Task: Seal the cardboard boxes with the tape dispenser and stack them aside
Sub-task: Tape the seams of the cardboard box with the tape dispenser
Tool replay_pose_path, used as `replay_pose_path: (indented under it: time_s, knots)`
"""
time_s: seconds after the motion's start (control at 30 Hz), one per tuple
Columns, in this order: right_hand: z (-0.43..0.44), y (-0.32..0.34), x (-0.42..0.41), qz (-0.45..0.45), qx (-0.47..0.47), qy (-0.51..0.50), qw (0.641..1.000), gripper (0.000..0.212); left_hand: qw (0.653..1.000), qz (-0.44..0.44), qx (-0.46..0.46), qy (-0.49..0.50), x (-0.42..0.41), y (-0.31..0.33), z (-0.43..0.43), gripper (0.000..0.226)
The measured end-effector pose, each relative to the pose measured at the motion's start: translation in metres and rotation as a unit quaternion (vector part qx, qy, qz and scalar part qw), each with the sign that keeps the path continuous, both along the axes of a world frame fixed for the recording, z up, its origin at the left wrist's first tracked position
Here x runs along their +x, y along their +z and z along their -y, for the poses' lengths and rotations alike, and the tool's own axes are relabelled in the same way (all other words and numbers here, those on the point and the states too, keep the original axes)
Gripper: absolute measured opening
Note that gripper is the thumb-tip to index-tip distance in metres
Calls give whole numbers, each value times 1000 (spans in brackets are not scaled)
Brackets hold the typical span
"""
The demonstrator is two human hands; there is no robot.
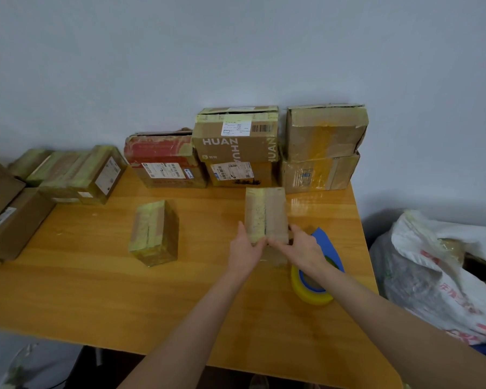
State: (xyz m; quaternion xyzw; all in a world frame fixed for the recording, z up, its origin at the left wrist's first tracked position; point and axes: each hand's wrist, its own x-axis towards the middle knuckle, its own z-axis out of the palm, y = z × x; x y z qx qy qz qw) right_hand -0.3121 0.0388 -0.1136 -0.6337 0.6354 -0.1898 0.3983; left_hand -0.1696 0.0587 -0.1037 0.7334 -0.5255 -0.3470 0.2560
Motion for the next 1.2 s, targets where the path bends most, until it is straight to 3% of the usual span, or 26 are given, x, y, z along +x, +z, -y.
replay_pose_path:
  time_s: [0.13, 0.43, 0.57, 0.67, 0.8, 1.03, 1.2]
  knots:
    - [0, -3, 2, -2, 10, 13, 1000, 51, 999, 35, -1, 2, 5, 0, 1, 45]
    - [3, 4, -3, -14, 44, 44, 998, 53, 999, 45, 17, -11, 15, -6, 3, 39]
    - [8, 10, -9, 73, 129, 9, 989, 60, 995, 94, -12, 3, 13, -5, 0, 35]
    - [6, 14, -12, 135, 202, -45, 969, 75, 995, 75, -50, 38, 13, -6, -5, 38]
    - [7, 11, -4, 178, 199, -66, 961, 66, 996, 61, -55, 46, 21, -4, -11, 34]
    - [23, 13, 29, 173, 184, -38, 967, 51, 950, 154, -97, 254, 103, 9, -42, 24]
    - [20, 14, 59, 150, 199, -23, 968, 58, 920, 86, -10, 382, 195, 6, -56, 55]
